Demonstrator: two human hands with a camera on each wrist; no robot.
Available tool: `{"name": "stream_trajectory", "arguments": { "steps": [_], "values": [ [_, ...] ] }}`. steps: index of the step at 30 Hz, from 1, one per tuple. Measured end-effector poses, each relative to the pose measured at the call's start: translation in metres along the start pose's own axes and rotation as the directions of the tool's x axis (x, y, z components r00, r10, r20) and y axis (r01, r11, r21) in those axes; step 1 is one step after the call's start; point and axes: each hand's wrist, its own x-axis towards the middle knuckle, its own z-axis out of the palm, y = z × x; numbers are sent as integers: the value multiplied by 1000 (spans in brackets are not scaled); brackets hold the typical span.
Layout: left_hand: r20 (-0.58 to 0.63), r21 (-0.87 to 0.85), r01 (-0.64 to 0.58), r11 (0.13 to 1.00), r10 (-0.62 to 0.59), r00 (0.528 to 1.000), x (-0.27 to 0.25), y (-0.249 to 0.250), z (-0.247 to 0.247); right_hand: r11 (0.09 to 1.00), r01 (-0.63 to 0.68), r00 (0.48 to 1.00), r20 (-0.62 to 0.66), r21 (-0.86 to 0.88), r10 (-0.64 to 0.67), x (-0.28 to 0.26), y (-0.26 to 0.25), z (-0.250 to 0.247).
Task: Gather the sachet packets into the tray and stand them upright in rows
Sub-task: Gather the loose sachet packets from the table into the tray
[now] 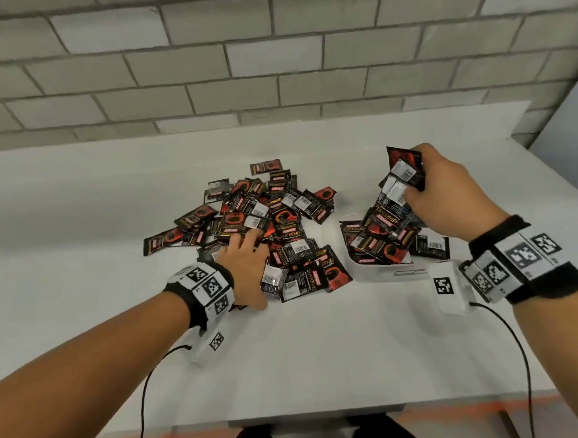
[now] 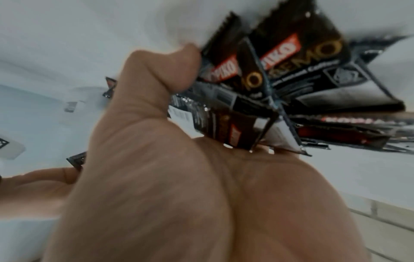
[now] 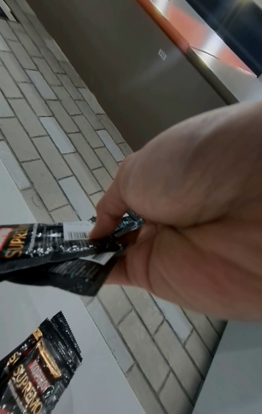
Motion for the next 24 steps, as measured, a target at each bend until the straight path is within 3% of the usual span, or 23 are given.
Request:
{"name": "stream_trajectory", "arguments": {
  "steps": [4,8,11,16,21,24],
  "values": [
    [-59,-74,33,997,-38,998,8,-14,-15,1000,7,1000,0,-7,-7,0,3,0],
    [87,-204,128,970,-113,990,26,-33,-22,1000,21,1000,-3,-1,-21,1,1,2],
    [145,-260,122,958,-86,986,37,-41,-22,1000,23,1000,-3,8,-23,0,0,2],
    [86,-197,143,970,-128,988,41,-39,-27,999,-30,999,29,26,29,8,5,9],
    [-6,-315,54,948,-59,998,36,-37,-26,982,-160,964,230,99,134,13,16,34],
    [-66,-352,31,936,-58,996,34,-37,-26,990,-139,954,266,-25,140,12,24,50]
  ]
}}
